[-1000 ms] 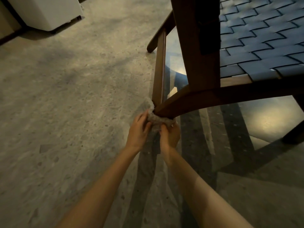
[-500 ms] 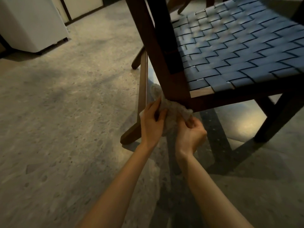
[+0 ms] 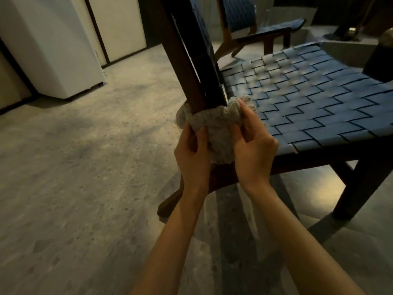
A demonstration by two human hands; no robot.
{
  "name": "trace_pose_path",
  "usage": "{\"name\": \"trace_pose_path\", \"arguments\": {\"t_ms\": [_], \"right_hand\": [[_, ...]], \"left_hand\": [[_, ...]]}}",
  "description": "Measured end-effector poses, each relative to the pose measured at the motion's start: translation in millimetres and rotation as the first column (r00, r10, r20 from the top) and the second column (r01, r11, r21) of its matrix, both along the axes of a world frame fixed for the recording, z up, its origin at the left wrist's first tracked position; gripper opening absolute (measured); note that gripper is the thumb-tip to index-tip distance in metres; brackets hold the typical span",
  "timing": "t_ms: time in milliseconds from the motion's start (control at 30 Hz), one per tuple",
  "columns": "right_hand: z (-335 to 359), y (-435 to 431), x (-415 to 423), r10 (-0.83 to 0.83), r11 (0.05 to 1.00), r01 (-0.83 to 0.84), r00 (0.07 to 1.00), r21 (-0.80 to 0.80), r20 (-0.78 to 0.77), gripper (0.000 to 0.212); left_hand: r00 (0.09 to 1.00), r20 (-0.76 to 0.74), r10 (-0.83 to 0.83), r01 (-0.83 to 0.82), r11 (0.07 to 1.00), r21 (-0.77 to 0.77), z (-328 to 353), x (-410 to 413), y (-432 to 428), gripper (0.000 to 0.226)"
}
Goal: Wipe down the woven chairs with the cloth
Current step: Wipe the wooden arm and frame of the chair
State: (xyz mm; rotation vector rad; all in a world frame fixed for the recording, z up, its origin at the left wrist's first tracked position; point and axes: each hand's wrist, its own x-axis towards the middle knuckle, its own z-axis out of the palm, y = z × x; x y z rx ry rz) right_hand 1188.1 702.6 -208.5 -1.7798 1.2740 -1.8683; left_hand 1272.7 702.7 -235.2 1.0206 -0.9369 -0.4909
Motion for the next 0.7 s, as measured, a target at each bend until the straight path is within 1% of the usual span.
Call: {"name": "trace_pose_path", "arguments": {"t_ms": [100, 167, 233, 300, 367, 400, 467, 533, 633, 700], "right_hand": [[25.1, -3.0, 11.6, 0.034, 0.988, -0.034, 0.999, -0.154, -0.003, 0.038], [46.3, -8.6, 20.9, 0.088, 0.972, -0.085, 0.996, -0.219, 0.004, 0.036], [68.8, -18.2, 27.6, 0.138, 0.962, -0.131, 0.990, -0.241, 0.013, 0.037], [88.8, -26.7, 31.1, 0.178, 0.953, -0.168, 0.984, -0.253, 0.018, 0.037], [107.7, -31.3, 34.0, 0.208, 0.940, -0.203, 0.978, -0.273, -0.008, 0.036], [118.4, -33.0, 35.3, 0.226, 0.932, -0.227, 0.973, -0.281, -0.035, 0.036], [142.1, -36.7, 38.1, 0.279, 0.919, -0.285, 0.958, -0.271, -0.061, 0.036], [168.2, -37.0, 42.4, 0.352, 0.907, -0.354, 0.935, -0.228, -0.047, 0.037], [211.4, -35.8, 50.9, 0.423, 0.894, -0.425, 0.905, -0.139, -0.043, 0.037], [237.4, -32.8, 56.6, 0.454, 0.889, -0.455, 0.891, -0.046, -0.021, 0.037]], "left_hand": [[0.997, -0.047, 0.062, -0.066, 0.995, -0.080, 28.1, 7.4, -3.2, 0.032], [0.994, -0.053, 0.097, -0.102, 0.989, -0.105, 49.3, 15.4, -5.5, 0.027], [0.992, -0.048, 0.117, -0.122, 0.987, -0.105, 74.1, 23.4, -8.8, 0.021], [0.989, -0.031, 0.146, -0.148, 0.985, -0.090, 98.1, 30.3, -10.8, 0.021], [0.987, -0.034, 0.155, -0.158, 0.984, -0.080, 119.7, 35.6, -8.5, 0.019], [0.986, -0.051, 0.157, -0.160, 0.985, -0.069, 130.7, 37.4, -6.4, 0.022], [0.983, -0.083, 0.163, -0.166, 0.986, -0.028, 156.1, 40.0, -1.8, 0.038], [0.978, -0.115, 0.176, -0.175, 0.984, 0.018, 185.7, 42.6, 4.5, 0.046], [0.962, -0.141, 0.233, -0.214, 0.967, 0.135, 230.5, 54.7, 9.0, 0.046], [0.960, -0.132, 0.247, -0.219, 0.956, 0.196, 257.1, 61.0, 13.6, 0.044]]}}
